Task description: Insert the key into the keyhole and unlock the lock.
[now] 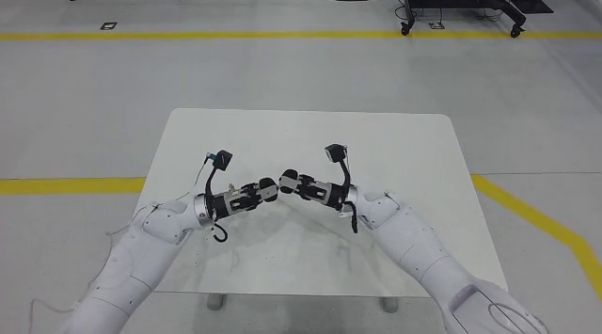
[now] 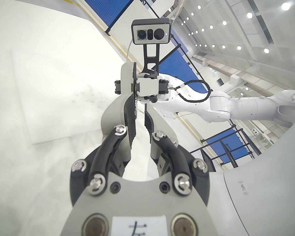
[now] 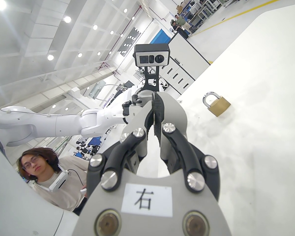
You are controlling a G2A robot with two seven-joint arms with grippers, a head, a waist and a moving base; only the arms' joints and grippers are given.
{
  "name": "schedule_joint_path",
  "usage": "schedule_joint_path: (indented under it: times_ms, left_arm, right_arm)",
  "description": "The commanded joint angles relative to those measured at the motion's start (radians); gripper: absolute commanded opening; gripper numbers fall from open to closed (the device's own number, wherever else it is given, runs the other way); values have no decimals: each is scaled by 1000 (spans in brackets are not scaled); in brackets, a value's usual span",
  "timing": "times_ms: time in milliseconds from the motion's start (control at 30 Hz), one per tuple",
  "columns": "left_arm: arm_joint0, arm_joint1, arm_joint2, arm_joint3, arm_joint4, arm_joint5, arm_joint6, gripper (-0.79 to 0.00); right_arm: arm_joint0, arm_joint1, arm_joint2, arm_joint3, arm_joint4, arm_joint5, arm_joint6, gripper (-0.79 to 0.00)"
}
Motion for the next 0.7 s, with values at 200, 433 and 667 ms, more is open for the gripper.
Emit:
schedule_joint_path:
  times_ms: [200, 433, 667]
  left_arm:
    - [2, -4, -2, -1, 26, 22, 29, -785]
    - [-1, -5, -7, 3, 26, 28, 31, -785]
    - [-5, 0, -29, 13, -3, 8, 9, -785]
  right_arm:
    - [-5, 0, 10, -13, 15, 0, 28, -625]
    - [-10, 5, 31, -26, 44, 0, 66, -46]
    - [-18, 17, 66, -50, 46, 0, 72, 0]
